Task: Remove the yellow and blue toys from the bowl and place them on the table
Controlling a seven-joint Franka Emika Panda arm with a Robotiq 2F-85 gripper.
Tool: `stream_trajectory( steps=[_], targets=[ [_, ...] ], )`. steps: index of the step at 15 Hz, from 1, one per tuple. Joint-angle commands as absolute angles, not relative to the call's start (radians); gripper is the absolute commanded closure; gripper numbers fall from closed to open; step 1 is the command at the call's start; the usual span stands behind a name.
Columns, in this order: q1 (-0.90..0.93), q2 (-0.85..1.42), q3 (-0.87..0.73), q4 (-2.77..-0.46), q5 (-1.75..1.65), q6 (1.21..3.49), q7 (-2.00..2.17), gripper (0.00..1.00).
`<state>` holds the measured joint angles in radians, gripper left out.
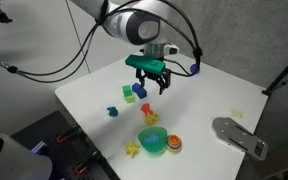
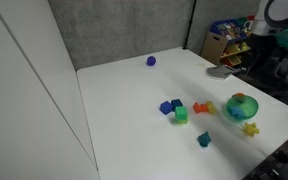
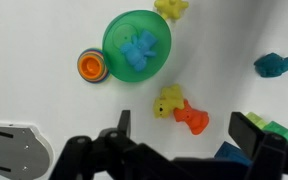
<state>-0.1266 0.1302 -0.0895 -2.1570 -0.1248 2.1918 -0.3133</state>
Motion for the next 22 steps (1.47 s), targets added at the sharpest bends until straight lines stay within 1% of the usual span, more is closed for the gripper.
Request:
stream_trajectory(
  steps=[1,4,8,13,15,16,22],
  targets=[
    [-0.144,0.062,-0.120,-2.242,-0.124,2.217,-0.260,0.00],
    [-0.165,0.082,-0.153,-2.284,-0.111,2.276,-0.226,0.00],
    [-0.203,0.129,-0.184,-2.344,-0.058,2.434,-0.205,0.00],
    [-0.251,0.204,-0.178,-2.398,0.087,2.593,-0.255,0.00],
    [-0.260,0.208,-0.160,-2.411,0.138,2.621,-0.281,0.00],
    [-0.246,0.213,-0.178,-2.397,0.089,2.591,-0.243,0.00],
    [-0.249,0.257,-0.182,-2.387,0.092,2.622,-0.229,0.00]
  ],
)
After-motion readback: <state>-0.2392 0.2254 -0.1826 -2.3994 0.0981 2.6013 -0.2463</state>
